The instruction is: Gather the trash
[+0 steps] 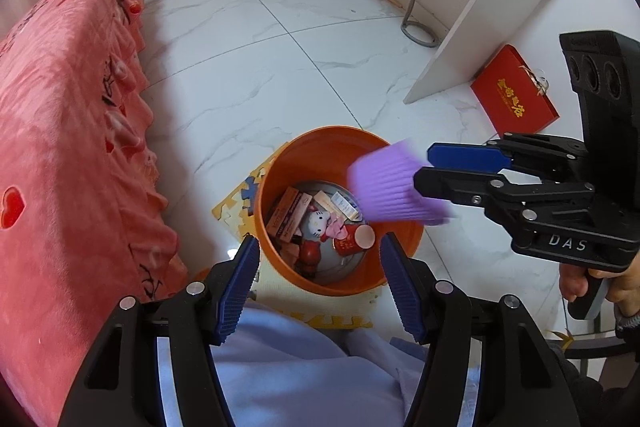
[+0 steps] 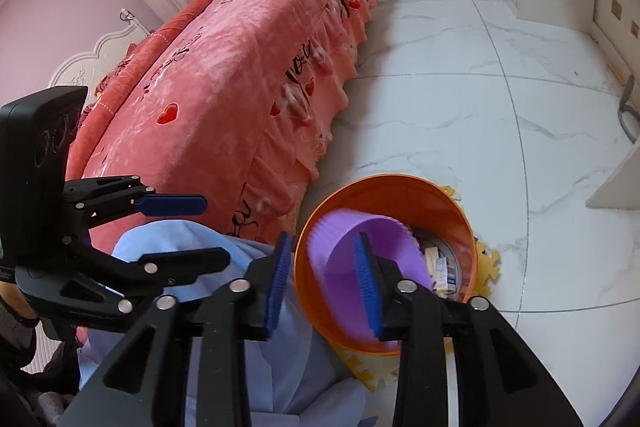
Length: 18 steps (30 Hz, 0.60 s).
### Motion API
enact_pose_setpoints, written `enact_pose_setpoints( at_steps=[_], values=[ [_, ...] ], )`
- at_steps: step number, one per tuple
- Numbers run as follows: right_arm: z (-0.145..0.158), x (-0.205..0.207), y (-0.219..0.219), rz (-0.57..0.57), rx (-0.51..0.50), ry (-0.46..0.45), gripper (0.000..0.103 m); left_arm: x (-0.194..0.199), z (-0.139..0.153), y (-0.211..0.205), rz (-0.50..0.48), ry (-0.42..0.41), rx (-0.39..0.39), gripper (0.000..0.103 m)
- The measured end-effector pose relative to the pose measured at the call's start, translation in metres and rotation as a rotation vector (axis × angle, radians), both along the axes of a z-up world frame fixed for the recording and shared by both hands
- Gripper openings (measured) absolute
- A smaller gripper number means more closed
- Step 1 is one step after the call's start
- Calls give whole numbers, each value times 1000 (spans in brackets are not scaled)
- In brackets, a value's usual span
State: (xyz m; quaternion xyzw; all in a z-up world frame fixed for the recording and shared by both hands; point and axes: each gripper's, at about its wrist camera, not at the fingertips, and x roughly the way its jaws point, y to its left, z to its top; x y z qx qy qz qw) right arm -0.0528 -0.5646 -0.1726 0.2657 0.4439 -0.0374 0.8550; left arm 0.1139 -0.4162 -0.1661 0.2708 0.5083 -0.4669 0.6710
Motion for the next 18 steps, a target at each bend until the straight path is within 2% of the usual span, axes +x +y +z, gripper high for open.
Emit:
enact_pose_setpoints(
  at_steps=[1, 3, 7, 10, 12, 13, 14, 18],
  values=[
    [1, -1, 0, -3, -5, 1, 38, 1, 1, 1, 6, 0, -2, 64],
    [3, -3, -2, -16, -13, 2, 40, 2, 3, 5, 22, -9, -7, 77],
    [16, -7, 3, -27, -24, -22, 42, 2, 15, 16, 54, -23, -46, 77],
    [33, -11, 16, -20, -50, -58, 55, 4, 27, 28, 102, -46, -72, 77],
    [47, -13, 29, -10, -79, -89, 59, 3, 40, 42, 142, -90, -91, 87],
    [54, -12, 37, -1, -90, -106, 65, 1, 46, 48, 157, -117, -96, 88],
    [61, -11, 43, 2, -101, -118, 72, -1, 53, 56, 170, -149, -107, 89],
    [87, -7, 70, 20, -118, -171, 82, -4, 76, 88, 239, -211, -126, 89]
  ],
)
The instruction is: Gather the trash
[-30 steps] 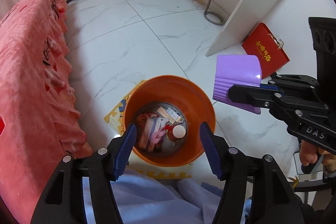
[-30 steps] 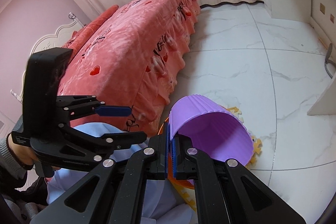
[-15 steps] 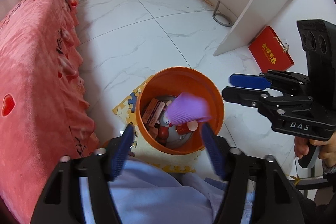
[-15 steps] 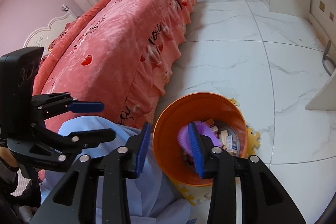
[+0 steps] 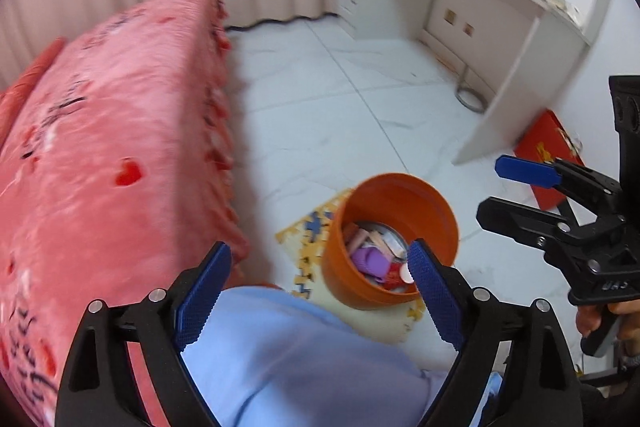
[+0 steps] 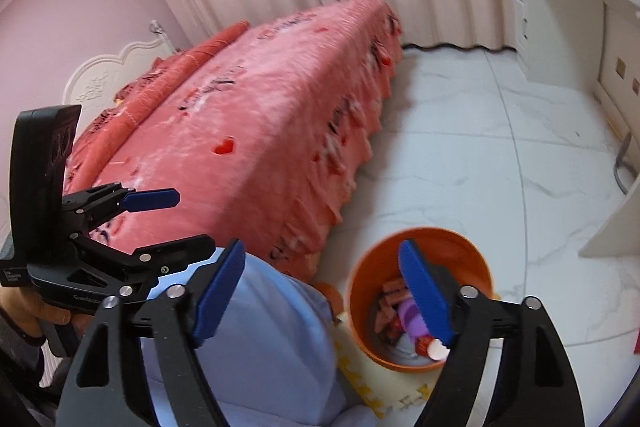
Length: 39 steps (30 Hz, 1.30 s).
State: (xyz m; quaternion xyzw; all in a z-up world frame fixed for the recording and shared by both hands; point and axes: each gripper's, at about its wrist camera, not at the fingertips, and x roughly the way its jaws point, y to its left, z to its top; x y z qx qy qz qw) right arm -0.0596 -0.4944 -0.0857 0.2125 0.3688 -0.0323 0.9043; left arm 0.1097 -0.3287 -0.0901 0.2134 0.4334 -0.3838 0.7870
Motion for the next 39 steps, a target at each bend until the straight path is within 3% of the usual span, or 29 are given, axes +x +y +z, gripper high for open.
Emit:
enact_pose_setpoints(
  at_steps=[2, 3, 5, 13, 23, 31, 35, 39],
  values=[
    [14, 2, 15, -4, -20, -28, 92, -2, 10, 18, 40, -15, -29, 89],
    [19, 2, 20, -1, -27, -41, 94, -3, 16, 27, 69, -28, -42, 97],
    [30, 3, 34, -8, -56, -70, 98, -5, 26, 50, 131, -67, -64, 98],
    [64, 20, 99, 29, -88, -161, 98, -11, 50, 135, 386, -99, -109, 98],
    [100, 36, 189, 166, -99, -258, 98, -41, 74, 232, 628, -221, -156, 98],
    [121, 35, 257, 260, -233, -339, 98, -55, 80, 284, 748, -235, -238, 98],
    [126, 35, 274, 289, -228, -362, 98, -59, 81, 299, 777, -218, -288, 98],
    [126, 34, 288, 318, -234, -363, 98, -62, 80, 305, 811, -244, -261, 98]
  ],
)
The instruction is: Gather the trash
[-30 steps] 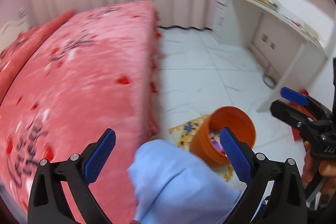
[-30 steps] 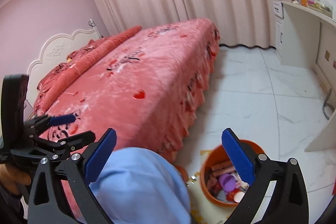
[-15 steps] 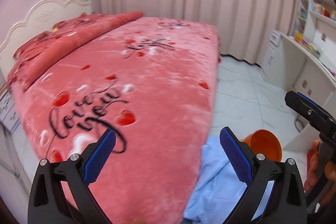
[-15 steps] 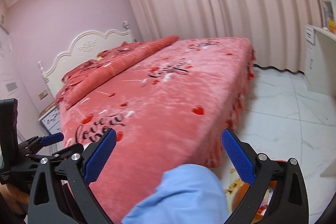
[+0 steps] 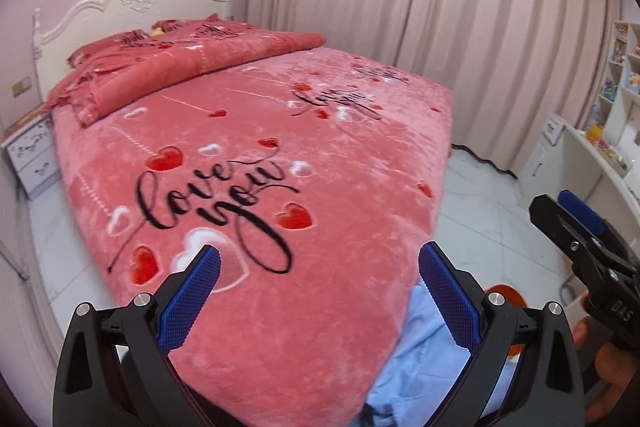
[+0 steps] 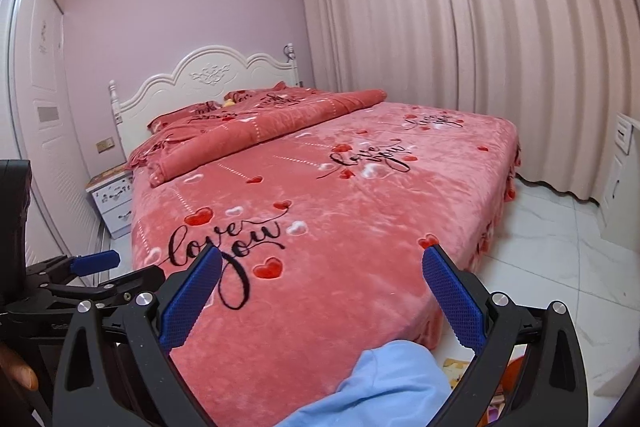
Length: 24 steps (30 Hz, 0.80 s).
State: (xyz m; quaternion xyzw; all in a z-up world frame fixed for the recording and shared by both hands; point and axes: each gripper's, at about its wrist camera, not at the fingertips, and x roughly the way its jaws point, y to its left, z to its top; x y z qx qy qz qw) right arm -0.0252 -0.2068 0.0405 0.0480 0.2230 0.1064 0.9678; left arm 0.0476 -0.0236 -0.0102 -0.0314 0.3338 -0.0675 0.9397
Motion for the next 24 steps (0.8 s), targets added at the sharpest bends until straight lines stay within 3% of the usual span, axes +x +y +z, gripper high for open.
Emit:
enact_pose_setpoints(
  at_steps=[24],
  values=[
    [-6, 2, 12, 39, -3, 32, 98, -12, 1, 10, 33, -45, 72, 98]
  ],
)
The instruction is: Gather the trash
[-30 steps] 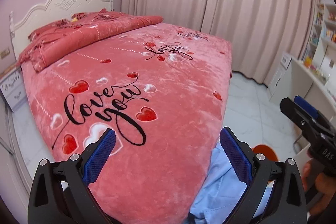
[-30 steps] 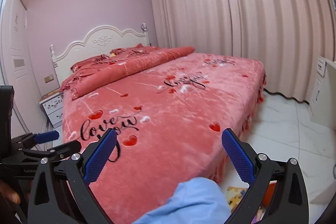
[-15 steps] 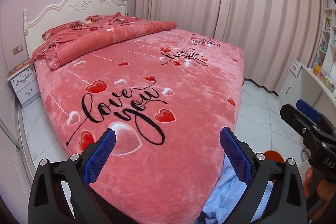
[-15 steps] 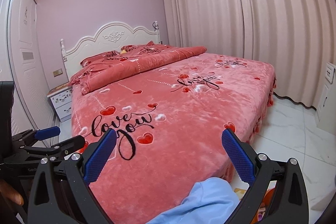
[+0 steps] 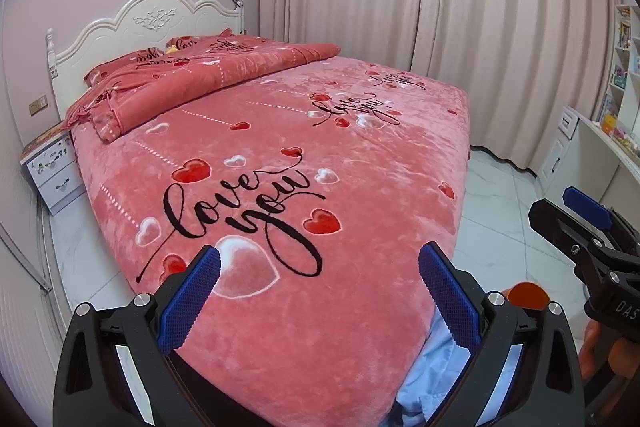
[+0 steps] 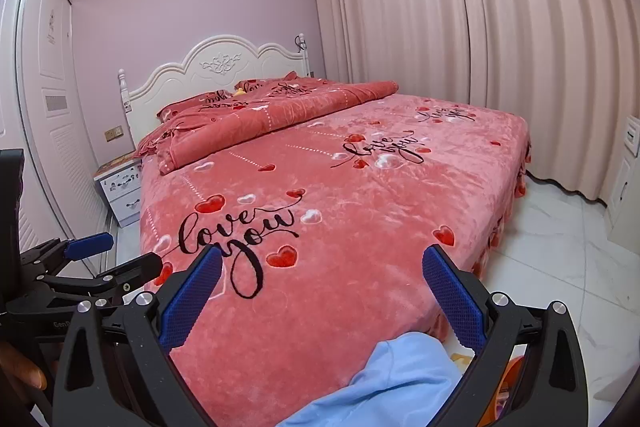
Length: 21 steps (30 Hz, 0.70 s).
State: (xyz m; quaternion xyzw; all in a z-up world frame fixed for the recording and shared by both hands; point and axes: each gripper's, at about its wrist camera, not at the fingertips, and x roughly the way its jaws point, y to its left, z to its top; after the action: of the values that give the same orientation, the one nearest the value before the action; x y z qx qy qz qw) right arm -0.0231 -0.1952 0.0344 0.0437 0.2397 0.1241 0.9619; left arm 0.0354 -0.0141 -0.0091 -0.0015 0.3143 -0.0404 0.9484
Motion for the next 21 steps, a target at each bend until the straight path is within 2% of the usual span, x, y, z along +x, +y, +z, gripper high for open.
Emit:
enact_pose_setpoints(
  at_steps=[21],
  values=[
    [-14, 6, 7, 33, 15, 48, 98, 0, 1, 9, 27, 9, 2, 98]
  ],
)
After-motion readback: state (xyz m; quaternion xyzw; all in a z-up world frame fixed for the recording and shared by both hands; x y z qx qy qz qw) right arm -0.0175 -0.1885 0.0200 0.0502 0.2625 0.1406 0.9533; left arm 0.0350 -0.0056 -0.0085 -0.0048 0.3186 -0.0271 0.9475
